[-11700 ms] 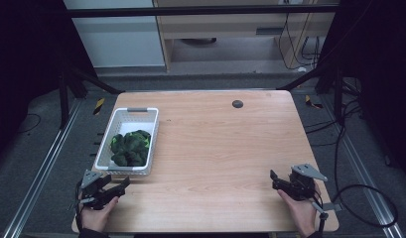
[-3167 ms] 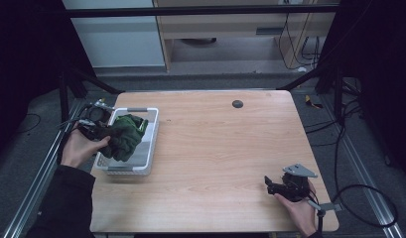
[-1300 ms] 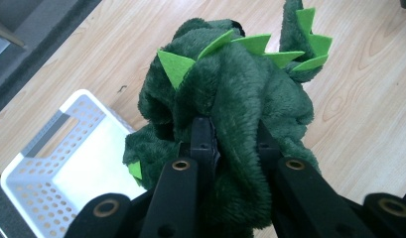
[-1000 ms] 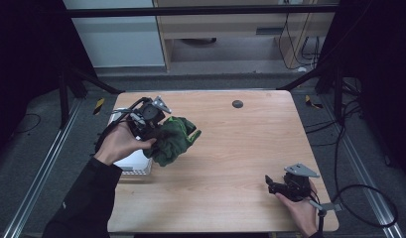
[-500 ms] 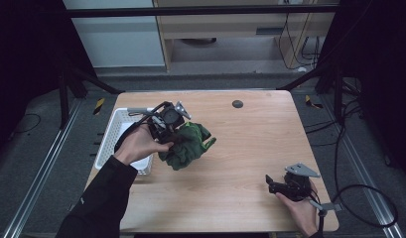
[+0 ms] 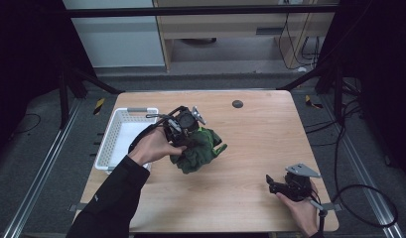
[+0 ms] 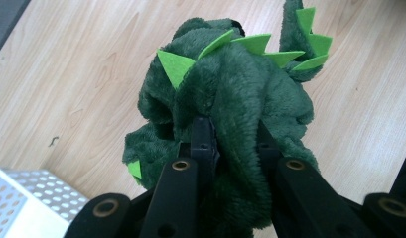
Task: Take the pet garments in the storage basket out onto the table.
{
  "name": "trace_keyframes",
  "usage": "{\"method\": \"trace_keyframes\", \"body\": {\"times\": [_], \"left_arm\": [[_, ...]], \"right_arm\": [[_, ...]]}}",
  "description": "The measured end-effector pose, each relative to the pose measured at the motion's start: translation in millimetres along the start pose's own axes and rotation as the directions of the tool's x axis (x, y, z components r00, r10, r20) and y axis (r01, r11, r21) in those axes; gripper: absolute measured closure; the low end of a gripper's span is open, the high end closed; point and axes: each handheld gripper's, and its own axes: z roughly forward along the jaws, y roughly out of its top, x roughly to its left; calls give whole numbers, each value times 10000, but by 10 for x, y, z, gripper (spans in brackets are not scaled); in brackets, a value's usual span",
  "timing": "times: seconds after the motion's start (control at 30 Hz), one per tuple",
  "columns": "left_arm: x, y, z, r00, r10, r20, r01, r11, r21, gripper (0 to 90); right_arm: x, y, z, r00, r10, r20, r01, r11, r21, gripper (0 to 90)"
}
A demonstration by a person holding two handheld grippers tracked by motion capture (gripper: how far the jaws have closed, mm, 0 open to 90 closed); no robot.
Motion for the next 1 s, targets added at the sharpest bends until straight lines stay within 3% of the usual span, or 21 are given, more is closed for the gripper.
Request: {"method": "trace_keyframes", "body": {"times": [0.6, 1.0], "left_arm": [[-122, 62, 483, 9977, 159, 657, -179, 9994, 301, 775], [-219, 8, 779, 9946, 210, 1014, -266, 9982, 544, 768]], "right_arm": [[-5, 3, -9, 9999, 77, -64, -77, 10000, -35, 136], [-10, 1, -11, 10000, 56, -36, -56, 10000, -76, 135]]}}
